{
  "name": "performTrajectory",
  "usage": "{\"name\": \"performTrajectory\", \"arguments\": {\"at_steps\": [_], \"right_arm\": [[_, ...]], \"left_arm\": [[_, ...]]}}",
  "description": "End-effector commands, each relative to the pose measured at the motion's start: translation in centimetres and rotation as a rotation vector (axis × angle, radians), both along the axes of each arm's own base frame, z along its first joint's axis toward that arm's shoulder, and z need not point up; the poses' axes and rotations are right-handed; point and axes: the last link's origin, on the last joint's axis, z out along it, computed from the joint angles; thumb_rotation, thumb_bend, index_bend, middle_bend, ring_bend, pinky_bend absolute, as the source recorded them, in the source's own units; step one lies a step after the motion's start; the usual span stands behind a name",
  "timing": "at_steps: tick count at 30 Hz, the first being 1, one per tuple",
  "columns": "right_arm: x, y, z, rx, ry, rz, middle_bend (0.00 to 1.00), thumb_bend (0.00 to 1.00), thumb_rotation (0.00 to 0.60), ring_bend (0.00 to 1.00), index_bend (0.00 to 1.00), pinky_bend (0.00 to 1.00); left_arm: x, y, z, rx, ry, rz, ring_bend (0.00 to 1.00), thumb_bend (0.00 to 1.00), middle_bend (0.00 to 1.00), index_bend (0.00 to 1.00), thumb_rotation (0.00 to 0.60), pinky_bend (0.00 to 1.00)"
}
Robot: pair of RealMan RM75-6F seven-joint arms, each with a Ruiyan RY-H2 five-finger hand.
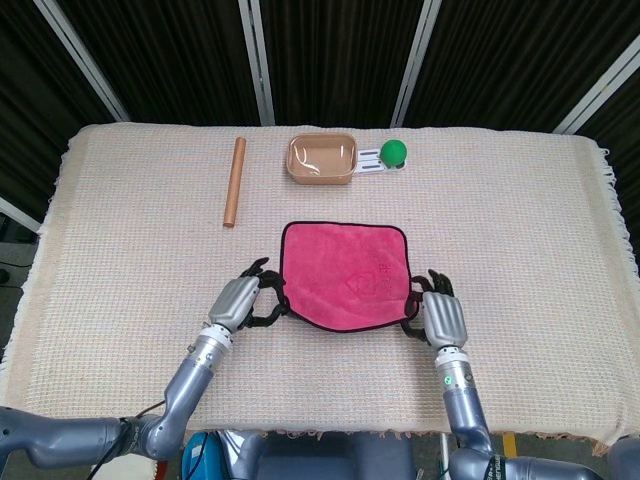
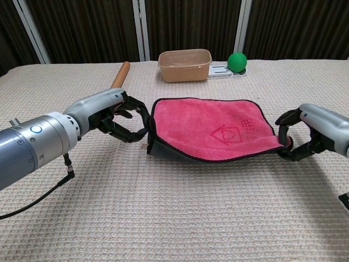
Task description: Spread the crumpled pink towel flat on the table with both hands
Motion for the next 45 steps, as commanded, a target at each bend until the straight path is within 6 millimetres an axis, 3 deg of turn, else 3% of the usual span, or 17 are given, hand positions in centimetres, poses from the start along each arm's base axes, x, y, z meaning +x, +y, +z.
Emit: {"name": "performTrajectory", "arguments": {"at_steps": [1, 4, 6, 9, 11, 16, 22, 27, 31, 38, 42, 45], "right_arm": [[-0.1, 0.1, -0.1, 0.000, 0.002, 0.001, 0.18, 0.50, 0.600, 0.03, 0.56, 0.00], [-0.2, 0.3, -0.2, 0.008, 0.005, 0.001, 0.12, 0.50, 0.600, 0.01, 0.47, 0.00], [-0.3, 0.5, -0.3, 0.020, 0.014, 0.002, 0.03, 0.50, 0.600, 0.00, 0.32, 0.00], [-0.4, 0.8, -0.3, 0.045, 0.024, -0.001, 0.00, 0.49, 0.600, 0.00, 0.08, 0.00], [-0.5, 1.2, -0.3, 0.072, 0.045, -0.006, 0.00, 0.45, 0.600, 0.00, 0.01, 0.00], [-0.3, 1.8, 0.1, 0.098, 0.078, -0.007, 0.00, 0.41, 0.600, 0.00, 0.00, 0.00], [-0.3, 2.3, 1.1, 0.081, 0.076, -0.001, 0.00, 0.40, 0.600, 0.00, 0.00, 0.00], [-0.9, 2.5, 3.2, 0.018, 0.058, 0.011, 0.00, 0.40, 0.600, 0.00, 0.00, 0.00], [-2.5, 3.0, 6.1, -0.044, 0.087, 0.036, 0.00, 0.40, 0.600, 0.00, 0.00, 0.00], [-5.9, 4.9, 8.8, -0.009, 0.106, -0.005, 0.00, 0.35, 0.600, 0.00, 0.00, 0.00], [-7.5, 5.9, 8.6, 0.092, 0.157, -0.039, 0.00, 0.22, 0.600, 0.00, 0.00, 0.00], [-8.1, 6.3, 8.1, 0.135, 0.189, -0.044, 0.00, 0.18, 0.600, 0.00, 0.00, 0.00]], "left_arm": [[-0.3, -0.1, -0.1, -0.008, 0.005, 0.001, 0.04, 0.45, 0.28, 0.55, 0.600, 0.13], [-0.6, -0.1, -0.1, -0.020, 0.009, 0.002, 0.04, 0.39, 0.26, 0.53, 0.600, 0.13], [-0.8, -0.2, -0.1, -0.033, 0.017, -0.002, 0.04, 0.35, 0.25, 0.52, 0.600, 0.12], [-1.2, -0.3, -0.1, -0.054, 0.032, -0.009, 0.03, 0.28, 0.23, 0.51, 0.600, 0.11], [-1.5, -0.4, -0.1, -0.074, 0.041, -0.012, 0.03, 0.22, 0.22, 0.50, 0.600, 0.10], [-2.1, -0.6, 0.0, -0.131, 0.056, -0.024, 0.02, 0.11, 0.18, 0.42, 0.600, 0.08], [-2.8, -0.6, 0.9, -0.142, 0.048, -0.019, 0.00, 0.07, 0.15, 0.32, 0.600, 0.05], [-3.8, 0.0, 3.2, -0.064, 0.049, -0.011, 0.00, 0.07, 0.15, 0.31, 0.600, 0.05], [-5.3, 0.0, 6.9, 0.077, 0.087, -0.026, 0.00, 0.07, 0.15, 0.30, 0.600, 0.05], [-9.2, -2.3, 11.7, 0.240, 0.204, -0.005, 0.00, 0.07, 0.15, 0.29, 0.600, 0.05], [-11.2, -4.2, 12.5, 0.240, 0.189, 0.066, 0.00, 0.07, 0.14, 0.28, 0.600, 0.05], [-12.0, -5.3, 12.7, 0.237, 0.170, 0.097, 0.00, 0.07, 0.14, 0.28, 0.600, 0.05]]}}
